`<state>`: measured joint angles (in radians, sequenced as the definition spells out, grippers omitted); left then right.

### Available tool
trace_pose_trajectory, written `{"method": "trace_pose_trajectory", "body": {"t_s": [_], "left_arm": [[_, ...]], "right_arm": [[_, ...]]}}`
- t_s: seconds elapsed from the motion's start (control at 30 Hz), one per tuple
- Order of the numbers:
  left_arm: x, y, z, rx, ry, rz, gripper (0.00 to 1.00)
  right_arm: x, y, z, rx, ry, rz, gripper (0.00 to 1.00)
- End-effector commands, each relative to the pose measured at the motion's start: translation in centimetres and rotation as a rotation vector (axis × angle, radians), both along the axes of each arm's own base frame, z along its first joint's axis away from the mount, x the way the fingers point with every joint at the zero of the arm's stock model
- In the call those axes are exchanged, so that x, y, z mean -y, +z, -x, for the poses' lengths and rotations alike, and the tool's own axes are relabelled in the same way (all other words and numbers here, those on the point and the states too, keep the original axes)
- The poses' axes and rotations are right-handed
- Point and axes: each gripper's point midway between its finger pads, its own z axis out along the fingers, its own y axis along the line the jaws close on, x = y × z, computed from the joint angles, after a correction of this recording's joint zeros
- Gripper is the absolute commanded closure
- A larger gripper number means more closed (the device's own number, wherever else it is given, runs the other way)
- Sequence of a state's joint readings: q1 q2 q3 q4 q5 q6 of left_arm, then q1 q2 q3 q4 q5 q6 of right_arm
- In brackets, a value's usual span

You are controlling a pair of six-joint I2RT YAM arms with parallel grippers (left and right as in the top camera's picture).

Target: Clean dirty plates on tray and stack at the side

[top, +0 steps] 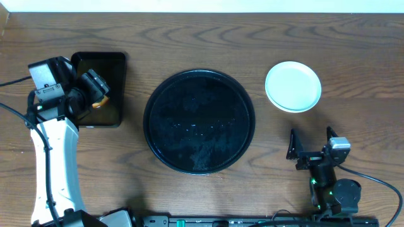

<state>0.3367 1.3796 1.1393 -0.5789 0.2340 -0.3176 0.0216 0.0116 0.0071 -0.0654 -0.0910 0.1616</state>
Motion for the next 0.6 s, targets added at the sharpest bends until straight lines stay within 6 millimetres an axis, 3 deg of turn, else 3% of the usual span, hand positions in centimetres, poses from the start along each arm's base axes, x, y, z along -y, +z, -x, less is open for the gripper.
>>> {"method": "trace_pose_trajectory", "body": {"t_s": [0.0,0.13,0.57], "left_arm": [[-0.02,-0.19,0.07,-0.004,0.001,0.007,0.21],[-0.02,-0.19,0.07,-0.004,0.001,0.007,0.2],[-0.02,-0.19,0.07,-0.004,0.001,0.007,0.2]], "right_arm": [[-0.27,-0.16,0.04,0.007,-0.003,0.111,0.01],[-0.71,-0.16,0.09,0.017,0.019,0.187,0.01],[-0.8,-0.15,0.1,0.018,0.025,0.189,0.01]]}}
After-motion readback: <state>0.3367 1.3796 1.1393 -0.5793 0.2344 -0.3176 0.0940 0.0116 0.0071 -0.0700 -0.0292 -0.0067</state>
